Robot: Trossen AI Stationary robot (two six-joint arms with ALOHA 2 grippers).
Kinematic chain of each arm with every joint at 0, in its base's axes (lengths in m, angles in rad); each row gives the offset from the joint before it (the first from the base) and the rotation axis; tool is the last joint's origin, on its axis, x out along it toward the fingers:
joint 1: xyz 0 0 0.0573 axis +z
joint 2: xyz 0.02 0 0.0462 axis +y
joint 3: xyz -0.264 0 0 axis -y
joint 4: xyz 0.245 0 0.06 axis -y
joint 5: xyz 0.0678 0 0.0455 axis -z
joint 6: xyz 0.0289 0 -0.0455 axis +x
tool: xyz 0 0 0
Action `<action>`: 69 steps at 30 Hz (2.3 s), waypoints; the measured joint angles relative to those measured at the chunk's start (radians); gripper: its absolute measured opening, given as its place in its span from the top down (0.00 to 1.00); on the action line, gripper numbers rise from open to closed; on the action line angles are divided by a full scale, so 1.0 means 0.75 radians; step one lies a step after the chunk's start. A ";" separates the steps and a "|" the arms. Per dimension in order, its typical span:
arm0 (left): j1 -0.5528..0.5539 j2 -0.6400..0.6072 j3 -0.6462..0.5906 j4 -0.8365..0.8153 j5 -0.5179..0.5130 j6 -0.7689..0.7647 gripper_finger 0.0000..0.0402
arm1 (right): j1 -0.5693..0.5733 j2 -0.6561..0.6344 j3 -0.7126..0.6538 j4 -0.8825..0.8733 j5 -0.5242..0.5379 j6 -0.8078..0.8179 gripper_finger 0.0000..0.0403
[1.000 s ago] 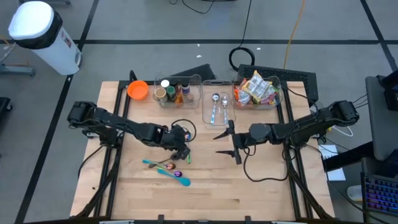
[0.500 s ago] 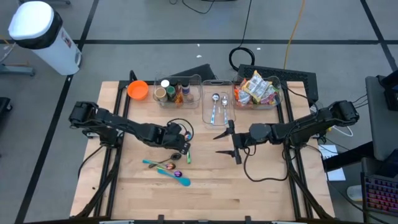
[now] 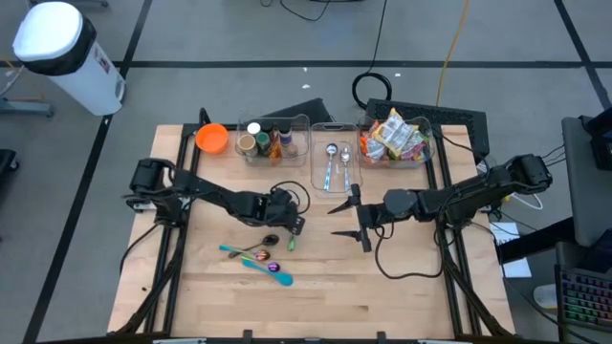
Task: Pick & Place Food Item
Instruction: Put the top purple spoon into the center transparent bin
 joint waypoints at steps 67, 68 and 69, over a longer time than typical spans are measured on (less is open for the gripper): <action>-0.251 -0.269 -0.003 0.470 -0.028 1.181 0.98 | 0.000 0.000 0.000 0.014 0.030 0.032 0.38; -0.253 -0.269 -0.003 0.499 -0.028 1.203 0.98 | 0.000 0.000 0.000 0.025 0.029 0.056 0.38; -0.253 -0.269 -0.003 0.522 -0.028 1.222 0.99 | 0.000 0.000 0.000 0.039 0.028 0.085 0.38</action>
